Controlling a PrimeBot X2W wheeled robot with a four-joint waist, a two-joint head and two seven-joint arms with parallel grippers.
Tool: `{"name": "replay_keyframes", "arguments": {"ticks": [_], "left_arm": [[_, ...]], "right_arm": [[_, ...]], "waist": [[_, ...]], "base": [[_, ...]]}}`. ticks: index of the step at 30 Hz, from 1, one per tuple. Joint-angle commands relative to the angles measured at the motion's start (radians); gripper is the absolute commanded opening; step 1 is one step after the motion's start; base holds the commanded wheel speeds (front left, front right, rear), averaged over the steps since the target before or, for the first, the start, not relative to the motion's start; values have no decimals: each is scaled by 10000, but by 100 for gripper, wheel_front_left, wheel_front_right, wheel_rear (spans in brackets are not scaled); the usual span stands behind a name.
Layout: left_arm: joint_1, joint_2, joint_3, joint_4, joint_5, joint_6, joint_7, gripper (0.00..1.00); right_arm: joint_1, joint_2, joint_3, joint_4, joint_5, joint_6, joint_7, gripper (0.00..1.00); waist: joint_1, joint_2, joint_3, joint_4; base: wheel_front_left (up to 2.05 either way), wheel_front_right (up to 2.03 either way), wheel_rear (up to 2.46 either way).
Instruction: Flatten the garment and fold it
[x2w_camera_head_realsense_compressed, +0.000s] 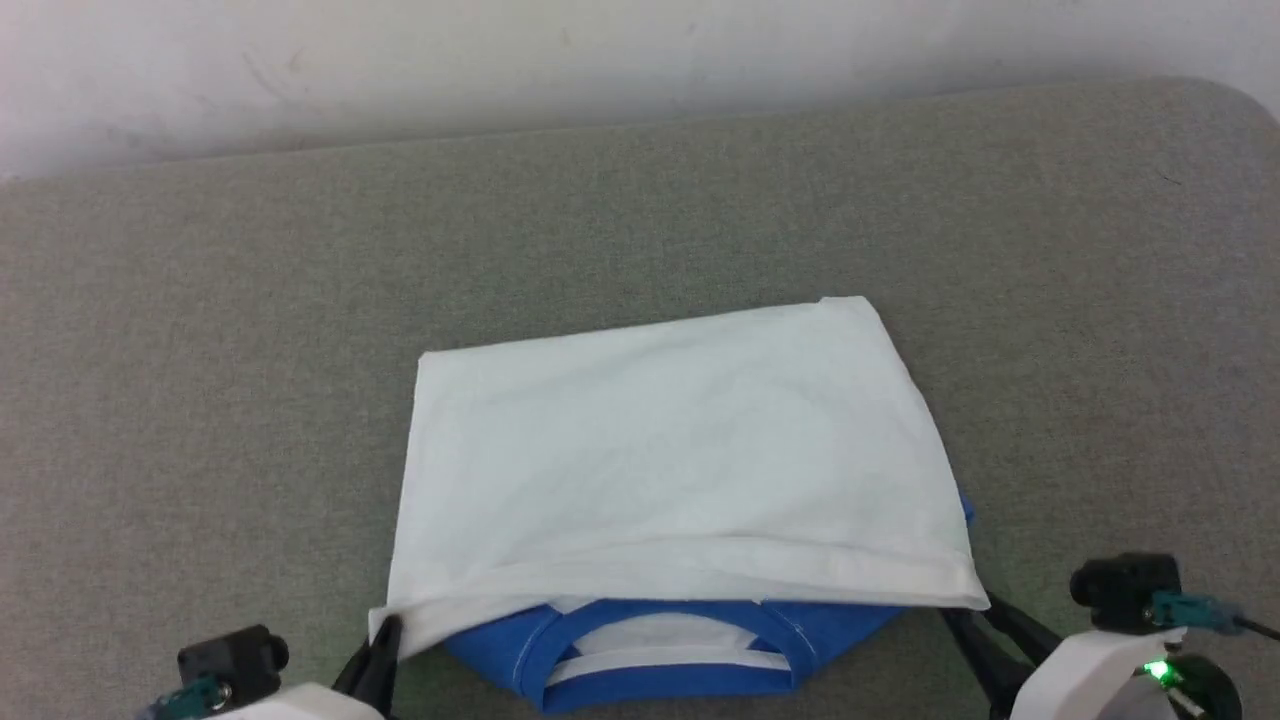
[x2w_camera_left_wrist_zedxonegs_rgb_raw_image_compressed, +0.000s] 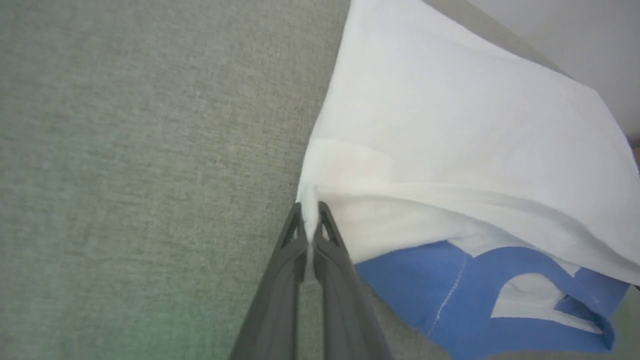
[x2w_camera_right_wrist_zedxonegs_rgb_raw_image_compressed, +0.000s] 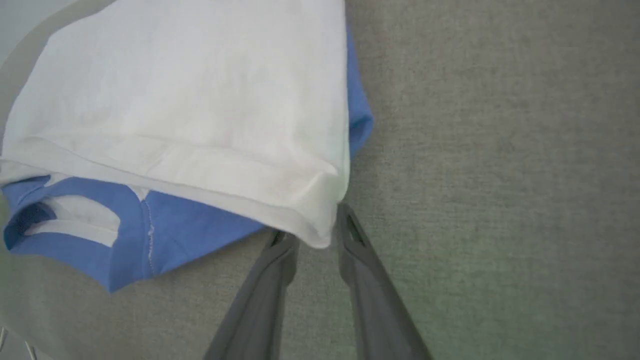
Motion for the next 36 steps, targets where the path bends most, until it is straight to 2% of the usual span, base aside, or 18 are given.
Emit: {"name": "replay_keyframes", "arguments": {"ticks": [1, 2, 3, 4, 5, 9, 14, 18, 21, 26, 36], "left_arm": [[184, 33, 126, 295, -110, -103, -143, 65], [260, 47, 152, 498, -168, -171, -195, 72], [330, 51, 182, 665, -213, -217, -257, 81], [398, 57, 204, 798, -243, -257, -317, 97], [463, 67, 192, 898, -253, -296, -350, 100], [525, 85, 297, 924, -48, -337, -974, 100], [87, 70, 412, 533, 730, -485, -2799, 100], [-424, 26, 313, 375, 1367, -679, -4189, 100], [-731, 27, 290, 293, 1917, -820, -4706, 100], [-1190, -54, 313, 276, 2675, -1060, -4860, 100], [-1544, -826, 635, 368, 3322, -1532, -4869, 100]], "right_arm": [[180, 137, -88, -8, -20, -9, 15, 56], [334, 194, -126, 21, -51, -9, 79, 59], [502, 228, -146, 14, -129, -9, 161, 67], [666, 315, -193, -23, -110, -9, 214, 77], [842, 380, -216, -70, -62, -9, 306, 100], [1431, 443, -479, -688, 0, -9, 350, 100], [1612, 489, -1237, -2120, 0, -9, 51, 100], [1068, 385, -1852, -2235, 13, -9, 351, 100], [321, 86, -1992, -1561, 84, -9, 746, 100], [-1211, -307, -1720, 102, 564, -9, 1358, 100], [-3404, -703, -450, 3169, 1288, -9, 2735, 100]], "waist": [[1, 0, -61, -16], [1, 0, -117, -10], [1, 0, -173, 4], [1, 0, -228, 17], [1, 0, -291, 38], [1, 0, -517, 187], [1, 0, -741, 391], [1, 0, -893, 547], [1, 0, -927, 635], [1, 0, -784, 988], [1, 0, -537, 1683]], "base": [[0, 0, 0], [0, 0, 0], [0, 0, 0], [0, 0, 0], [0, 0, 0], [0, 0, 0], [0, 0, 0], [0, 0, 0], [0, 0, 0], [0, 0, 0], [0, 0, 0]]}}
